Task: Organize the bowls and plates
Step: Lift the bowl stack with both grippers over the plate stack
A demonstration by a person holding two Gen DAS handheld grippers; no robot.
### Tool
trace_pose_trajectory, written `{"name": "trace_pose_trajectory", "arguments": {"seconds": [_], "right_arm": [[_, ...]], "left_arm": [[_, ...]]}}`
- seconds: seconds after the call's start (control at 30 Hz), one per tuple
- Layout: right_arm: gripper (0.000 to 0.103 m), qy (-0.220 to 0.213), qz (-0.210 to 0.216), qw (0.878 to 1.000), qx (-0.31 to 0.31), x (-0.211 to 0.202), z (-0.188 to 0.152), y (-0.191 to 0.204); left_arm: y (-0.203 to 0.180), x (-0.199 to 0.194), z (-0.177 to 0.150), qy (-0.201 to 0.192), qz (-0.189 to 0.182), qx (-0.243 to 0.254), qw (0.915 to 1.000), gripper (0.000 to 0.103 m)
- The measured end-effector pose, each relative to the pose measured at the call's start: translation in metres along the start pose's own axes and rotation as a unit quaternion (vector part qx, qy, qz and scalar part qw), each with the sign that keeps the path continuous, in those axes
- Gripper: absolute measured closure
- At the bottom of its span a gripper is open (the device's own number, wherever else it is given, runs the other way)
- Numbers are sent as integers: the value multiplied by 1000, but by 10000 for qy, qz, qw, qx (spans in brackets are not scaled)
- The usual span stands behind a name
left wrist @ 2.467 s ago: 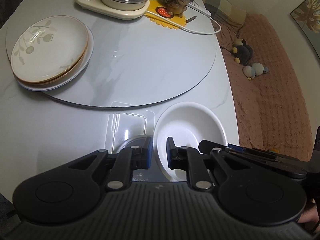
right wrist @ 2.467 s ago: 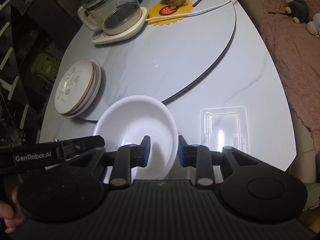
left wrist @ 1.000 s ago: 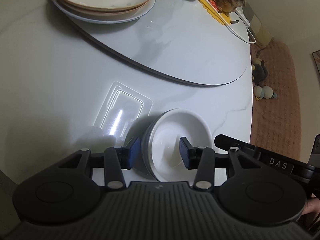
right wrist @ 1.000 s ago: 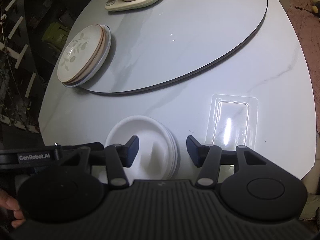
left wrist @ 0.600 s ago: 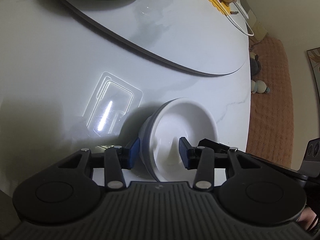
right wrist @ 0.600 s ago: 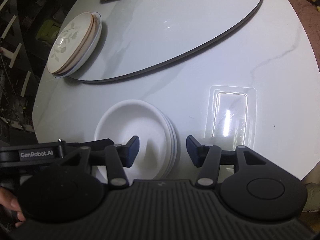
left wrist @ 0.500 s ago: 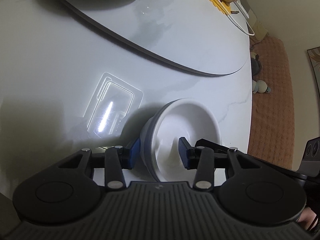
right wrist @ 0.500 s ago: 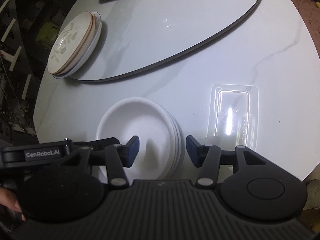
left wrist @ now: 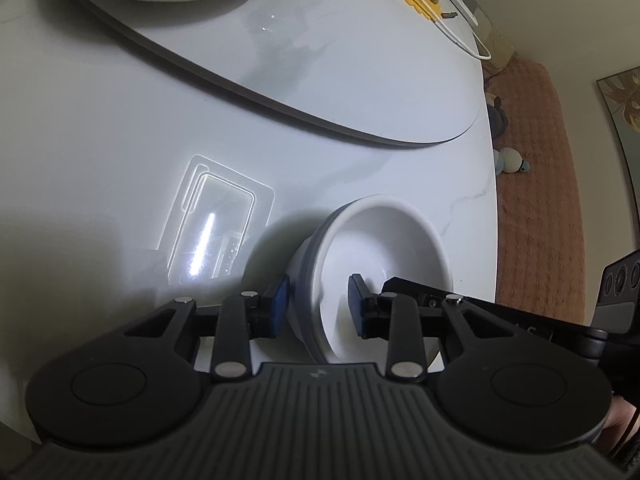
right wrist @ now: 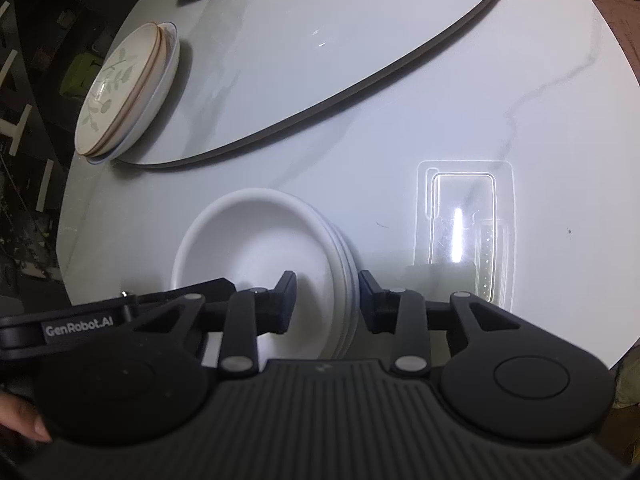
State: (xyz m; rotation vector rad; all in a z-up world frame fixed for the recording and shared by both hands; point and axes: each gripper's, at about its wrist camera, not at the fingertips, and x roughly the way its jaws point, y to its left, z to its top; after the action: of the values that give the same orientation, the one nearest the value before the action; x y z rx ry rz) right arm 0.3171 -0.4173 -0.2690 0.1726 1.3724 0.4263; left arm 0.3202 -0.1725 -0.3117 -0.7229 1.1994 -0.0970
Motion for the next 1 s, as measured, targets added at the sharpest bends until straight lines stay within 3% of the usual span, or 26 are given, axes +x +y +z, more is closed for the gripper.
{"name": "trace_pose_trajectory", "arguments": {"seconds": [0.47, 1.0], "right_arm": [[66, -152, -73, 9998, -92, -52, 8, 56], [66, -468, 123, 9988, -42, -66, 39, 135]], "left_arm": [[-5, -67, 19, 176, -81, 91, 9998, 66], [12, -146, 70, 10, 40, 406, 9992, 66]]}}
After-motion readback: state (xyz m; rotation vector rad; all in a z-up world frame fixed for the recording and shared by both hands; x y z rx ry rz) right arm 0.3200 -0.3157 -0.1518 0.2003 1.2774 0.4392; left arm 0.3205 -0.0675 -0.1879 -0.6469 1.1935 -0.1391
